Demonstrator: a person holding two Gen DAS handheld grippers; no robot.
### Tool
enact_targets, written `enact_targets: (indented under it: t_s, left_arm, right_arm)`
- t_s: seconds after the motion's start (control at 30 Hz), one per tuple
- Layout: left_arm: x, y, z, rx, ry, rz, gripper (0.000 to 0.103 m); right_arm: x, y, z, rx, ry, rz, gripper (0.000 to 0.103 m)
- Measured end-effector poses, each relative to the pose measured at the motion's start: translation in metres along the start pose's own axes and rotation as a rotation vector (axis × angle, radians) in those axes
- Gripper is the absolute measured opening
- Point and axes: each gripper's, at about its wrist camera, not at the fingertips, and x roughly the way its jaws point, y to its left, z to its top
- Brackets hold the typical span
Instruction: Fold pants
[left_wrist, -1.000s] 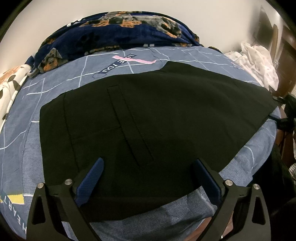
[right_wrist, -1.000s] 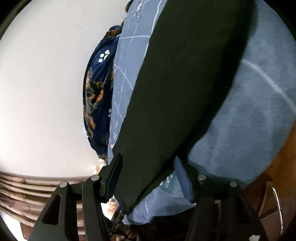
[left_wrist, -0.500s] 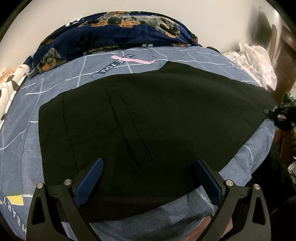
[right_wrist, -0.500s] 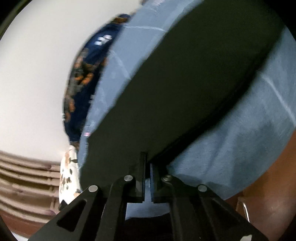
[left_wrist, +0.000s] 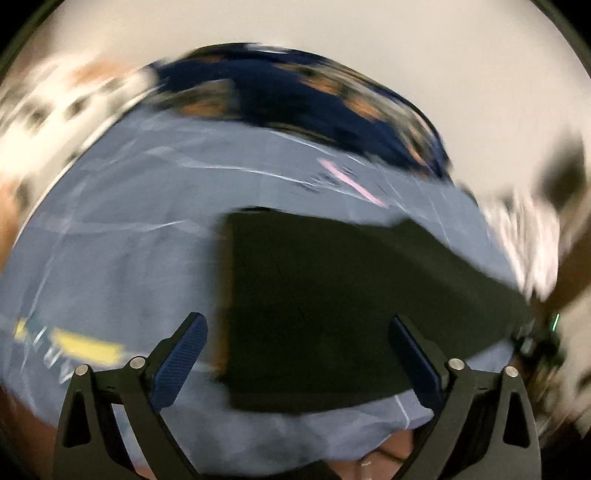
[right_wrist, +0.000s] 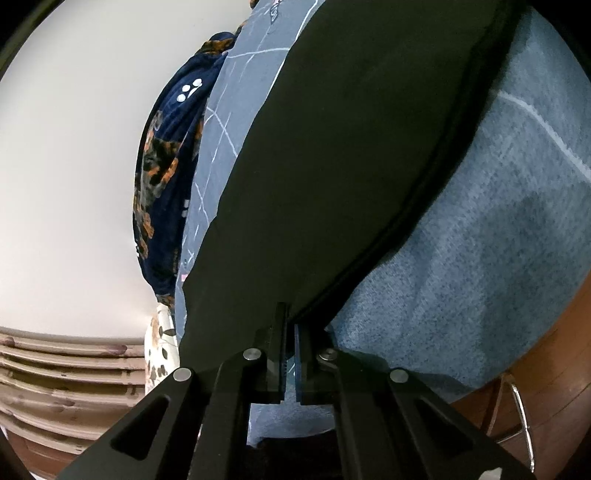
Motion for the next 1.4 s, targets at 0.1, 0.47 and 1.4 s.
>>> enact_targets:
  t_s: [0.1,0.47,1.4]
  left_arm:
    - [0.001,0.042,-0.001,-0.052,0.114,0.086,0.039]
    - [0.030,0.037,-0.027,-0.120,0.276,-0.115,0.037]
    - [0.036,0.007,-0.002,-0.038,0.155,0.052,0.013]
  right_arm:
    - [0.002,-0.004,0.002,0.018,0.002,0.015,0.000]
    - [0.002,-0.010,0.002,0.032,-0.001,0.028,0.000]
    - [0.003,-0.020,0.002,0.064,0.005,0.084,0.000]
